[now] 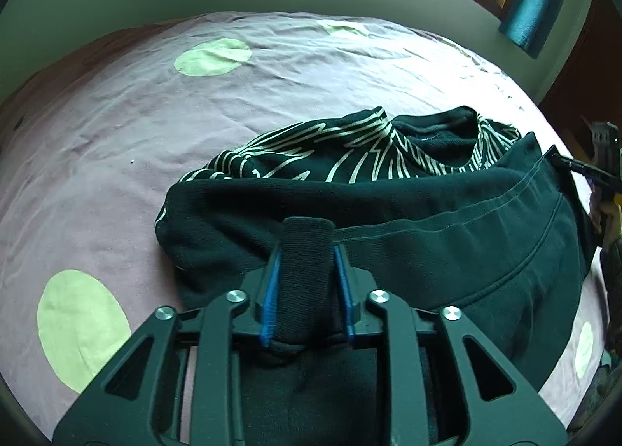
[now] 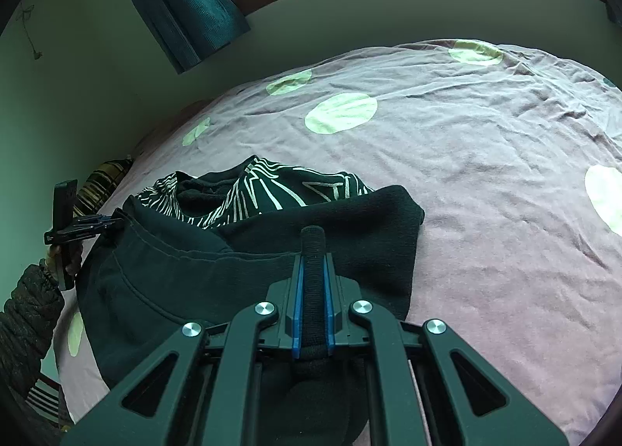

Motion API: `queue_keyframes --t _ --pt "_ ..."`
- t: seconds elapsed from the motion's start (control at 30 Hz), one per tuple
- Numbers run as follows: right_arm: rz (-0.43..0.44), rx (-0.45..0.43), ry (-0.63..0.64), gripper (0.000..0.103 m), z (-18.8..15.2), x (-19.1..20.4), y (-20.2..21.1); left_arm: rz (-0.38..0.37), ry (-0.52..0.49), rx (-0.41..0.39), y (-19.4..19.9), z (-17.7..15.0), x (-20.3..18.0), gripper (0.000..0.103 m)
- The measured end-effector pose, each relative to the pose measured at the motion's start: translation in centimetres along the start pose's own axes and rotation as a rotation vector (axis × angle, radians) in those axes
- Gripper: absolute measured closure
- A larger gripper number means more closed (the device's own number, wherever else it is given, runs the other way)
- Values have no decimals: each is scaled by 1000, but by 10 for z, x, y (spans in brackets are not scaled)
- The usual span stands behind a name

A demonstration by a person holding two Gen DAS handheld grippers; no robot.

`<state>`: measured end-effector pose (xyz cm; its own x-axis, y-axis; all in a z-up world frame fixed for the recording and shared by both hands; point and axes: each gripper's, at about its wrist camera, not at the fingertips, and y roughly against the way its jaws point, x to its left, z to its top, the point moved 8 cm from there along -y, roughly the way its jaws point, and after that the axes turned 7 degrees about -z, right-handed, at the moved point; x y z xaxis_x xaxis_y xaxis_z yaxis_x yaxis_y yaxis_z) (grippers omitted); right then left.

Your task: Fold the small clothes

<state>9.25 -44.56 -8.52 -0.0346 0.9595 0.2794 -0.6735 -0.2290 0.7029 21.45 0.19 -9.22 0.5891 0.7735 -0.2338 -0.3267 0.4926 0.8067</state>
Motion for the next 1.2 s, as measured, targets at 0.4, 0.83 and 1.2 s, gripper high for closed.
queue_keyframes --t 0.4,0.83,1.2 --pt "23 -93 -72 96 12 5 24 1 77 -101 27 10 9 93" --pt "16 -235 -77 96 104 4 27 144 136 -285 54 96 43 97" --pt "-5 -1 -247 96 88 -57 -104 225 259 -120 -43 78 110 95"
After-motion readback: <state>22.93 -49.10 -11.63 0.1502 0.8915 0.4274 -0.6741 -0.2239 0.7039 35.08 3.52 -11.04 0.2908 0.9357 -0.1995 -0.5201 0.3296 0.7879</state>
